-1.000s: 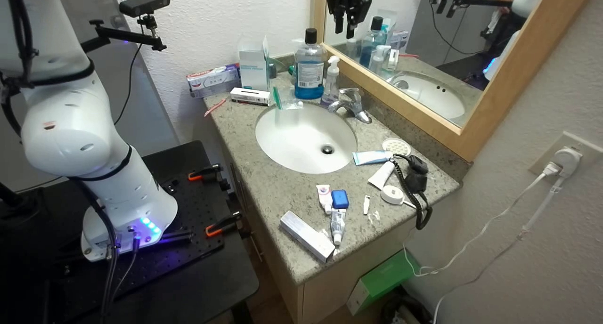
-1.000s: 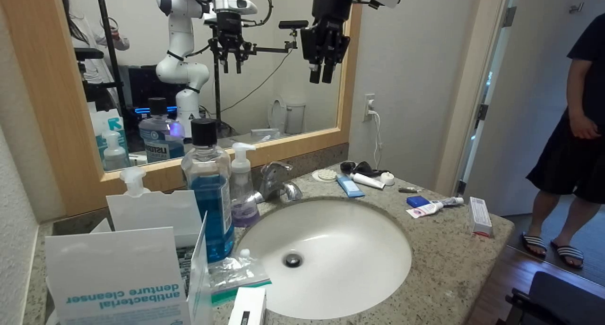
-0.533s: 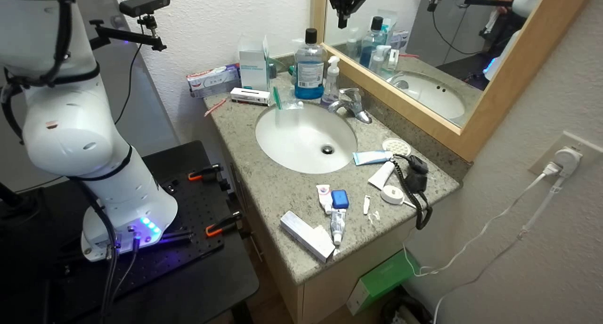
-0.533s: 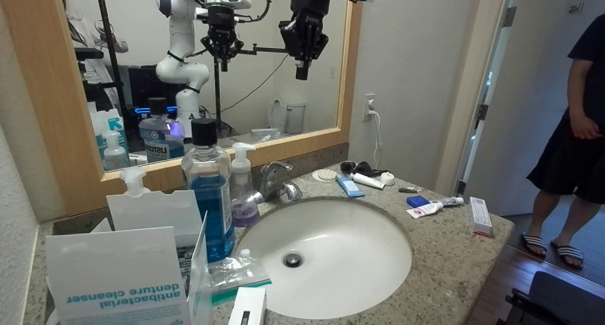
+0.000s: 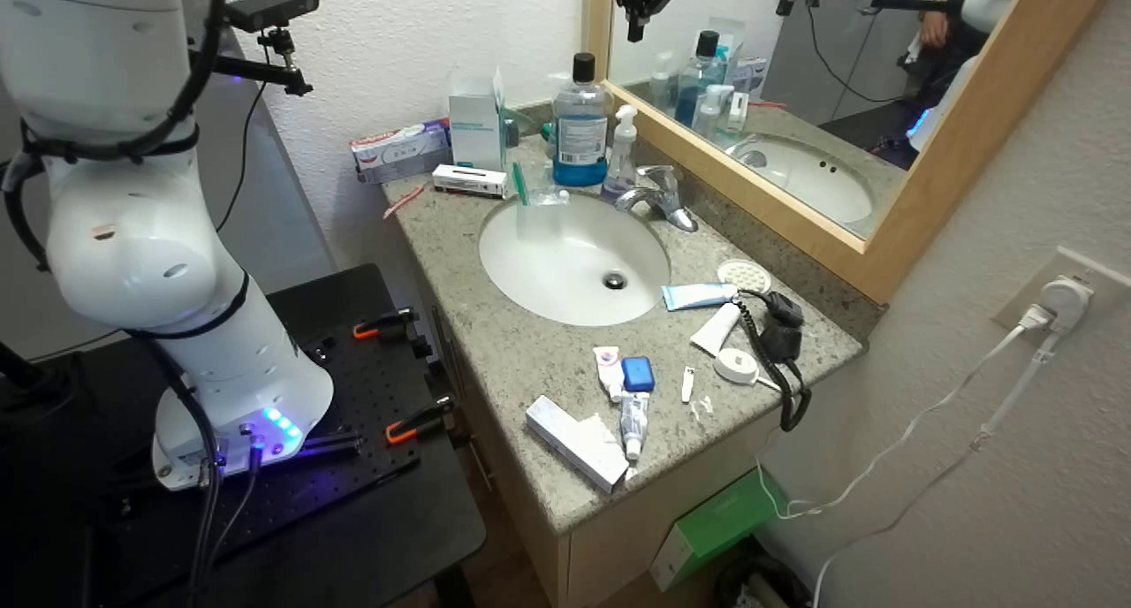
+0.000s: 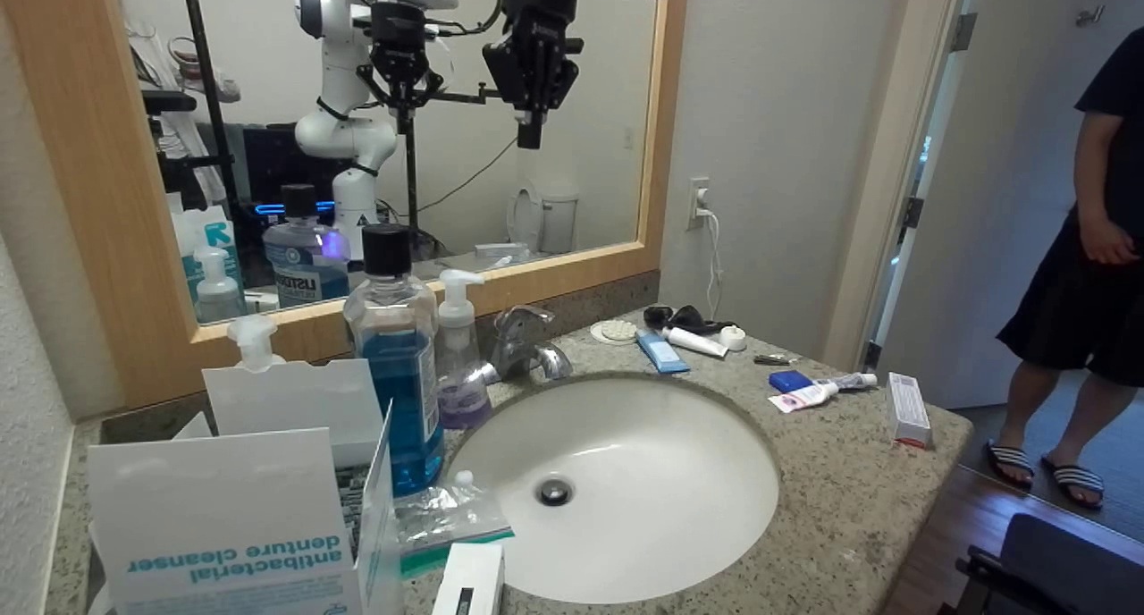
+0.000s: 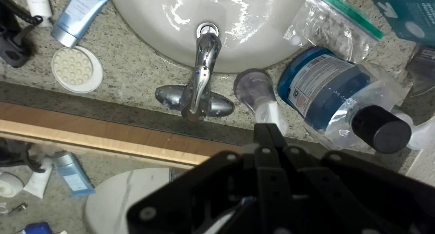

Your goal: Press on the soap dispenser

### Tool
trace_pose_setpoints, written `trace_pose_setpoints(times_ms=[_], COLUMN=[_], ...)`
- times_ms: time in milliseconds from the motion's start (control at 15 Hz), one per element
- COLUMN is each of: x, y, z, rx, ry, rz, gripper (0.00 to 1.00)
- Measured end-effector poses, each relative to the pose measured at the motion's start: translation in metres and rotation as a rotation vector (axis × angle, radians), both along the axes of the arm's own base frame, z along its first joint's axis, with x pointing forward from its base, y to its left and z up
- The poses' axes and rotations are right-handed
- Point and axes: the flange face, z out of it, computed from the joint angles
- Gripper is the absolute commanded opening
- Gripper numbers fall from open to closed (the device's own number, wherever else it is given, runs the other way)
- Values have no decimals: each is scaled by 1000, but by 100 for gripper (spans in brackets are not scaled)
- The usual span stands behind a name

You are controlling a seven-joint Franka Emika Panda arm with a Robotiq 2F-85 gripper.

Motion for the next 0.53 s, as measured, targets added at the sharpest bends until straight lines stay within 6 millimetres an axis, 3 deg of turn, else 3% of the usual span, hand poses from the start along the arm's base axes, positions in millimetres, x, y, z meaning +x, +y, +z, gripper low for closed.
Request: trace_pose_setpoints(times_ms=[533], x=[16], y=[25], z=[3], rx=[5], ry=[13], rz=[36], gripper=[0])
